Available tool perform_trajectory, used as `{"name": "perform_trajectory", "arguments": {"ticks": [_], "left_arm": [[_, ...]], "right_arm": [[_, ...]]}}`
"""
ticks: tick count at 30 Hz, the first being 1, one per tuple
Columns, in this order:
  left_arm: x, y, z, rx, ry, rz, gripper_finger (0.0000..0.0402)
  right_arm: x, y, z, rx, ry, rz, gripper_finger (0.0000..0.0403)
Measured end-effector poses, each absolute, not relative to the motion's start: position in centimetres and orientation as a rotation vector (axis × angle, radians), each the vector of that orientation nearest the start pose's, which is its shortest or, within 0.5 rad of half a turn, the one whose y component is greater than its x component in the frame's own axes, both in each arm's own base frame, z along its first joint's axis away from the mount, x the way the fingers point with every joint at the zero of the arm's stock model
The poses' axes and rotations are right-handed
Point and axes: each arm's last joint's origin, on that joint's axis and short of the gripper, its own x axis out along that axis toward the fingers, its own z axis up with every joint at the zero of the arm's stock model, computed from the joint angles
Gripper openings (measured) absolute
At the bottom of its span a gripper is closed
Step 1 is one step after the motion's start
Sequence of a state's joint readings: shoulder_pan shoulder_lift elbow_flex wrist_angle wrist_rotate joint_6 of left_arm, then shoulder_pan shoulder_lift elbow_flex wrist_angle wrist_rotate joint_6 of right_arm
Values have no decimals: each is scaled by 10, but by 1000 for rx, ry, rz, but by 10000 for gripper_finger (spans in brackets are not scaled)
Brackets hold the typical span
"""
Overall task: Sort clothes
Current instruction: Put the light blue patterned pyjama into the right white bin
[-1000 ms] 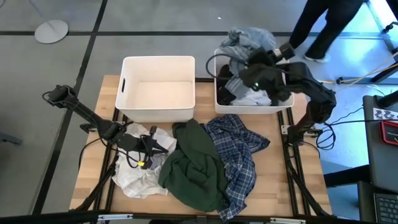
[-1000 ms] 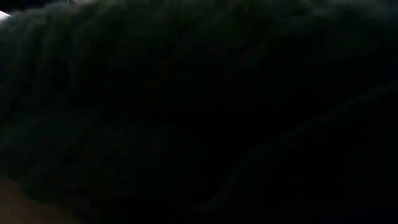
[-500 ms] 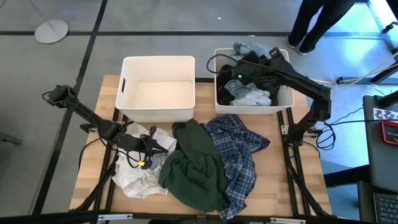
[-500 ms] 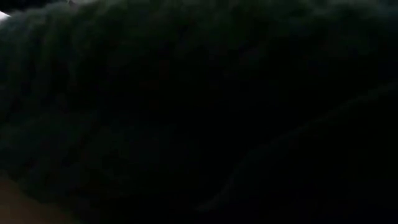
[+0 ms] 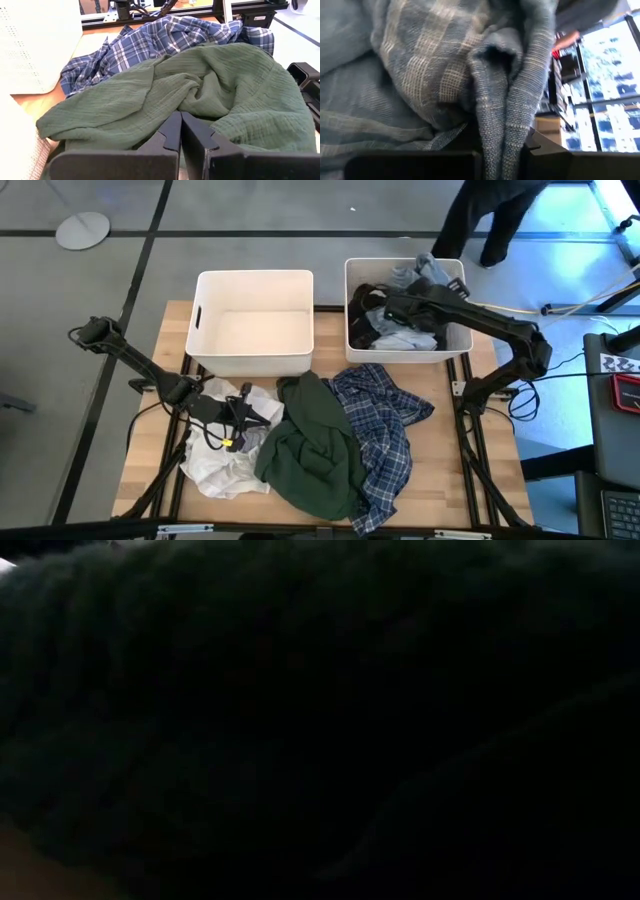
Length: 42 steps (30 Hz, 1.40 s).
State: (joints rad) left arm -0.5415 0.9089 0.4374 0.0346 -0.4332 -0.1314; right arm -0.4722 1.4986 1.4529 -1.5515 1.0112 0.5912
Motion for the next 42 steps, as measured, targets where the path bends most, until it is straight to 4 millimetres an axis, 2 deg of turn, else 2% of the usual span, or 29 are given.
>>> {"name": "perform_trajectory", "arguments": {"ticks": [5, 9, 12, 17, 20, 24, 31, 34, 38, 42], "left_arm": [[168, -87, 214, 82, 392, -82, 1], [168, -87, 214, 86, 392, -83, 1], [168, -87, 214, 91, 392, -84, 1], [168, -87, 214, 93, 392, -84, 1], [168, -87, 214, 95, 392, -84, 1], [168, -87, 214, 95, 392, -84, 1], [168, -87, 214, 95, 392, -84, 1], [168, -87, 214, 95, 392, -84, 1], [168, -87, 214, 95, 393, -83, 1], [168, -87, 214, 95, 393, -83, 1]], "right_arm": [[206, -142, 303, -14, 1246, -1576, 40], [203, -147, 290, 25, 1265, -1577, 55], [201, -149, 288, 56, 1282, -1573, 82], [202, -148, 286, 87, 1328, -1509, 151], [203, -148, 295, 95, 1348, -1469, 193], [205, -148, 321, 168, 1303, -1433, 231], [209, -147, 372, 298, 1107, -1371, 250], [209, -147, 388, 323, 1039, -1360, 250], [210, -147, 394, 358, 969, -1378, 250], [217, -153, 386, 341, 890, -1430, 250]]}}
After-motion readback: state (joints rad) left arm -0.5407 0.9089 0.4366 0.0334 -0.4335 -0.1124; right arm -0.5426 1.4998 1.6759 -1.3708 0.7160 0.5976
